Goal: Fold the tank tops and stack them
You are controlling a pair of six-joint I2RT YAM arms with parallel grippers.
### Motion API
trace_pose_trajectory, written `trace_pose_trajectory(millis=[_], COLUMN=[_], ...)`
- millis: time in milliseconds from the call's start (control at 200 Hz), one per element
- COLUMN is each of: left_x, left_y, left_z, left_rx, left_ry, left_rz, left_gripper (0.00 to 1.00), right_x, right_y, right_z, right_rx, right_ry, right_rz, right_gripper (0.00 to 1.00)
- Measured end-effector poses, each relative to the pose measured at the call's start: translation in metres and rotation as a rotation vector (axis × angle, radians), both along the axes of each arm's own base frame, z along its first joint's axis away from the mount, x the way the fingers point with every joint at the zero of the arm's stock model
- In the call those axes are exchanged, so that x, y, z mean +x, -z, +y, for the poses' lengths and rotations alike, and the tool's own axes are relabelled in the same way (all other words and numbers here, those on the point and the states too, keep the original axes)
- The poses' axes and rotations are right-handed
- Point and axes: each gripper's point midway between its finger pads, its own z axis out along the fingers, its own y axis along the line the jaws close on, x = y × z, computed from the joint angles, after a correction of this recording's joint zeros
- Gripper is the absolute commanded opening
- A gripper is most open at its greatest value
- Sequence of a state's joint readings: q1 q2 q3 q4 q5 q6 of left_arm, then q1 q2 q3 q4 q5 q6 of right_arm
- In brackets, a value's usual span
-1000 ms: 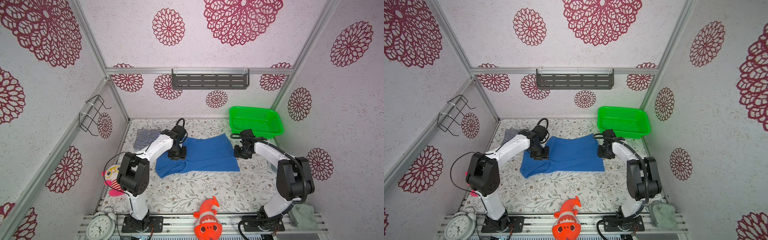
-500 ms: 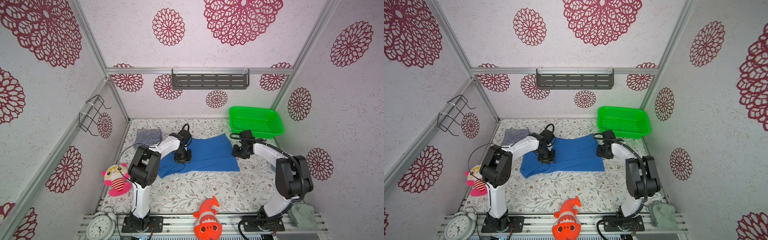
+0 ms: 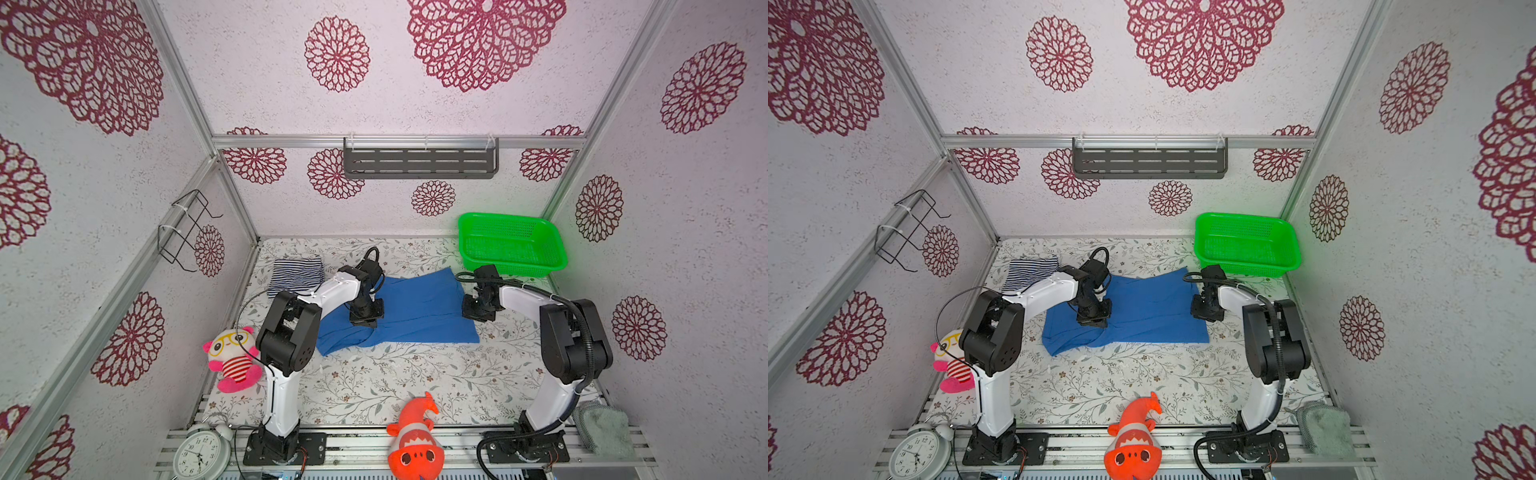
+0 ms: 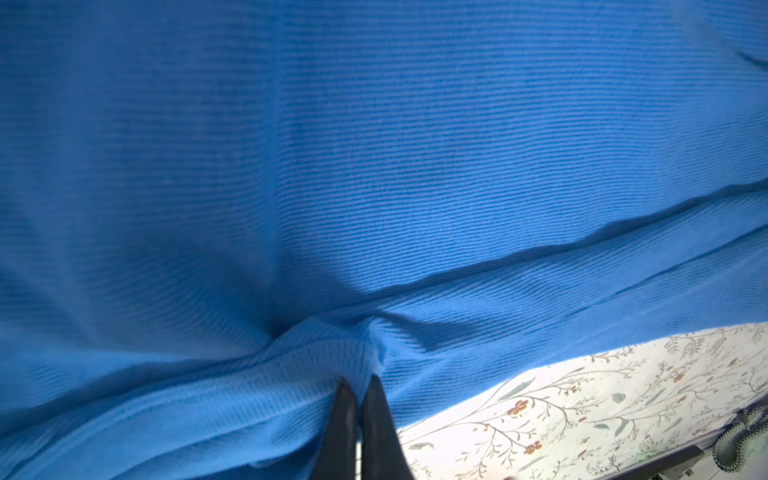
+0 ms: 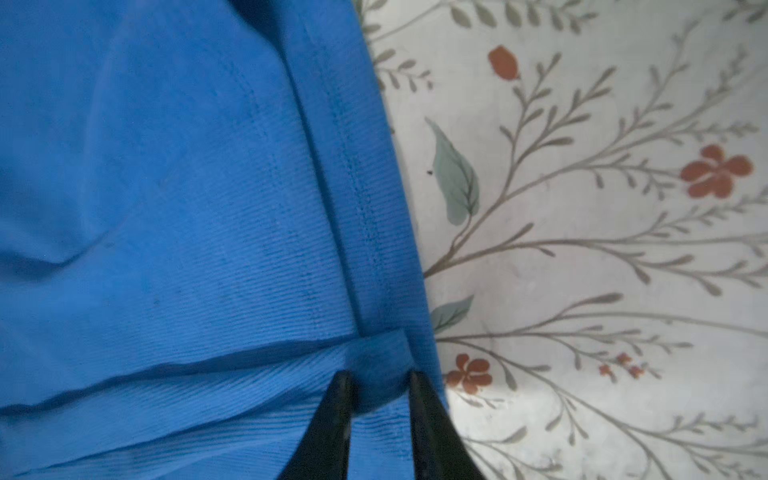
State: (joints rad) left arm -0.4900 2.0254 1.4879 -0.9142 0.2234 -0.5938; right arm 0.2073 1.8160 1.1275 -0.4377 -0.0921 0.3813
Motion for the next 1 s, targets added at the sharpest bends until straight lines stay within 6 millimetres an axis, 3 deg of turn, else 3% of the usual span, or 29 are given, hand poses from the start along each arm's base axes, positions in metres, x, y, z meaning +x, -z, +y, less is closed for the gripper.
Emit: trace_pose_trajectory(millis=[45,240,460,691,821,1001], left_x=[-0.001,-0.004,-0.005,-0.049,-0.079,-0.13], left_y=[-0.001,-0.019,-0.047,-0.051,-0.046,-0.021], left_z=[0.001,0.009,0.015,0.032,0.034,0.036], left_rx=[0.002,0.005,-0.012,0.001,0.018,0.069], left_ry=[0.002,0.008,0.0,0.003,0.023,0.068], left_rz=[0.003,-0.01,-0.056,-0.02,0.009,0.091], left_gripper=[0.0,0.0,0.0,0.0,0.0,0.0], right_x=[0.0,-0.001,-0.02,-0.08,-0.121,-0.174], right_y=[0.0,-0.004,-0.038,-0.052,-0.043,-0.021], right_z=[0.0,-0.002,-0.003,0.01,0.021,0.021], right_rx=[-0.001,-0.011,-0.009,-0.018,-0.006,0.004], right_ry=[-0.001,0.0,-0.008,-0.057,-0.077,-0.049], right_rz=[0.001,-0.005,-0.06,-0.044,-0.008,0.063], right_gripper=[0.0,0.0,0.0,0.0,0.0,0.0])
